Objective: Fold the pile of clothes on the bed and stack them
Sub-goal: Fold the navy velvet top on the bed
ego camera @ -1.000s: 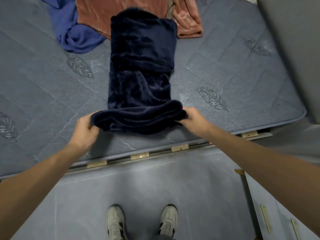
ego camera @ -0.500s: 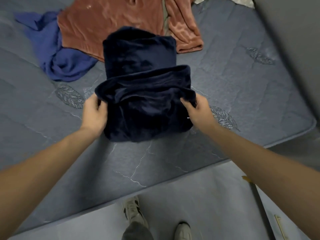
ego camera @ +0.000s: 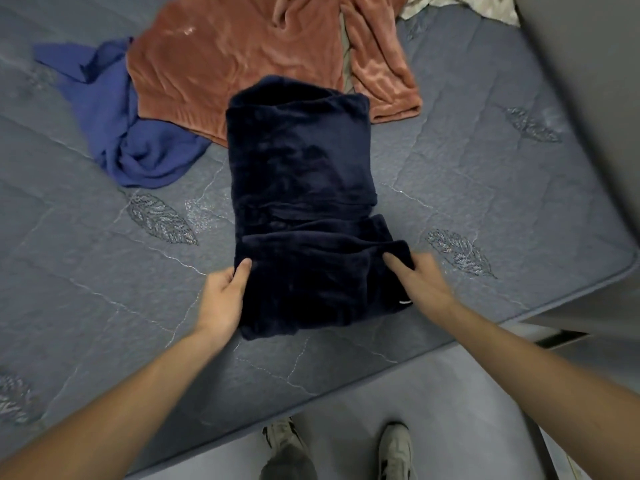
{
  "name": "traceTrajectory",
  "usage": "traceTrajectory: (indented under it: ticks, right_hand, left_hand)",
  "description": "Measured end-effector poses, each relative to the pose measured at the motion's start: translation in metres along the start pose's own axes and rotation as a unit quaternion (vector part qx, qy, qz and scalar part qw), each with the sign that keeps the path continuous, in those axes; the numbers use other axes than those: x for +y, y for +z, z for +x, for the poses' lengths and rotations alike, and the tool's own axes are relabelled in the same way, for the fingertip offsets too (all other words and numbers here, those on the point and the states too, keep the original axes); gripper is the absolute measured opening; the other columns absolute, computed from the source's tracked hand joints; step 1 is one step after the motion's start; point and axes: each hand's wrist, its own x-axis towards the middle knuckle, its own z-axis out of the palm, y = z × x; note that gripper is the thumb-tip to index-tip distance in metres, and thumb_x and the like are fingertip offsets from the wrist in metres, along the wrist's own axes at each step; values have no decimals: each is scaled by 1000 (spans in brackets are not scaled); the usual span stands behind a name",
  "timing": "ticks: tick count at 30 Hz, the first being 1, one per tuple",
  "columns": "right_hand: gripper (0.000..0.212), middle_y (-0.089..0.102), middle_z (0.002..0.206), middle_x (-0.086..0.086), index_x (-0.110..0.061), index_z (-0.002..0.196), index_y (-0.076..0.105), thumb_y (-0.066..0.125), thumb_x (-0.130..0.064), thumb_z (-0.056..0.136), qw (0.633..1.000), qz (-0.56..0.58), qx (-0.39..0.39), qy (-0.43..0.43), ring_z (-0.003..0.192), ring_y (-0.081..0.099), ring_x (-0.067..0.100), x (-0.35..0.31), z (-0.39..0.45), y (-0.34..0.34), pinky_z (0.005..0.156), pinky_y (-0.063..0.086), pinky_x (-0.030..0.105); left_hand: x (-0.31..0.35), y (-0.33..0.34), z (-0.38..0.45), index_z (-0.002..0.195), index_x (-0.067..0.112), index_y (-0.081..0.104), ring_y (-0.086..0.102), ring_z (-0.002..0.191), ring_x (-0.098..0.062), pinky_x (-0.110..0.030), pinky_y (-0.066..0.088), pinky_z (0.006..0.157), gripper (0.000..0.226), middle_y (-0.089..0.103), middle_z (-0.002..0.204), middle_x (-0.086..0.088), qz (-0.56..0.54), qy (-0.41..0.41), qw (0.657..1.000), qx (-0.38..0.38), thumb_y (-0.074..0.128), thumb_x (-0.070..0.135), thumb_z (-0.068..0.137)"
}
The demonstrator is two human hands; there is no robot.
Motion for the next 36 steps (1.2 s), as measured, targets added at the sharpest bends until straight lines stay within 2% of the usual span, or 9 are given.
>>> traceTrajectory:
  ticks: [4, 11, 15, 18, 21, 25, 31, 34, 36]
  right_hand:
    - [54, 35, 51, -17, -24, 56, 37, 67, -28, 101, 998, -35, 52, -18, 48, 35, 4, 11, 0, 10, 43, 26, 25]
    - [56, 34, 36, -11, -21, 47, 32, 61, -30, 94, 988, -112, 103, -35, 35, 34, 6, 43, -27, -2, 43, 25, 30]
    - [47, 42, 46, -10, -18, 51, 40, 62, -29, 91, 984, -134, 115, -26, 46, 42, 13, 47, -35, -2, 52, 34, 34]
    - [34, 58, 82, 3, -10, 66, 54, 68, -26, 92, 966, -184, 158, -91, 79, 57, 23, 37, -39, 6, 71, 46, 37]
    - [34, 51, 93, 0, -10, 68, 52, 69, -27, 92, 953, -214, 174, -124, 91, 54, 21, 29, -40, 10, 76, 48, 38]
    - [33, 50, 92, 1, -11, 69, 54, 66, -29, 94, 952, -227, 163, -122, 93, 54, 24, 30, -40, 9, 77, 50, 43]
    - [16, 55, 110, 9, -9, 99, 62, 66, -22, 92, 927, -283, 174, -173, 106, 52, 30, 21, -44, 4, 88, 47, 51]
    - [33, 53, 130, 9, -14, 123, 59, 62, -9, 91, 836, -354, 177, -379, 118, 51, 31, 12, -52, 3, 98, 43, 45]
    - [39, 50, 147, 7, -14, 138, 55, 54, -11, 99, 794, -335, 82, -500, 135, 48, 27, 11, -67, 17, 114, 36, 44]
  left_hand:
    - [-17, 6, -12, 61, 20, 32, 23, 44, -7, -27, 20, 44, 55, 27, 48, 10, 44, 6, 998, 44, 55, 36, 108]
    - [-53, 18, -46, 47, 24, 37, 22, 42, -6, -26, 19, 42, 64, 28, 45, 13, 34, -11, 998, 60, 57, 31, 108]
    - [-52, 29, -50, 55, 14, 45, 43, 46, -19, -33, 34, 50, 52, 43, 43, 9, 188, -51, 976, 101, 60, 34, 101]
    - [-32, 39, -55, 83, 17, 58, 60, 92, -33, -43, 49, 75, 18, 66, 87, -4, 280, -30, 940, 191, 66, 31, 90]
    - [-18, 44, -70, 113, 17, 52, 44, 112, -33, -46, 38, 92, 31, 48, 120, -10, 328, 174, 892, 257, 66, 12, 86]
    - [-20, 61, -96, 142, 20, 55, 43, 142, -24, -38, 30, 117, 40, 44, 154, -2, 382, 412, 826, 36, 53, 29, 103]
    - [-44, 65, -92, 166, 39, 19, -4, 162, -17, -52, 9, 131, 61, 5, 176, 6, 482, 315, 815, -54, 31, 57, 109]
    - [-49, 66, -85, 166, 40, 14, -5, 162, -17, -53, 10, 131, 61, 3, 176, 7, 501, 312, 806, -46, 29, 57, 109]
    - [-52, 70, -83, 166, 40, 12, -5, 162, -18, -52, 10, 131, 62, 1, 176, 6, 508, 310, 803, -39, 28, 57, 109]
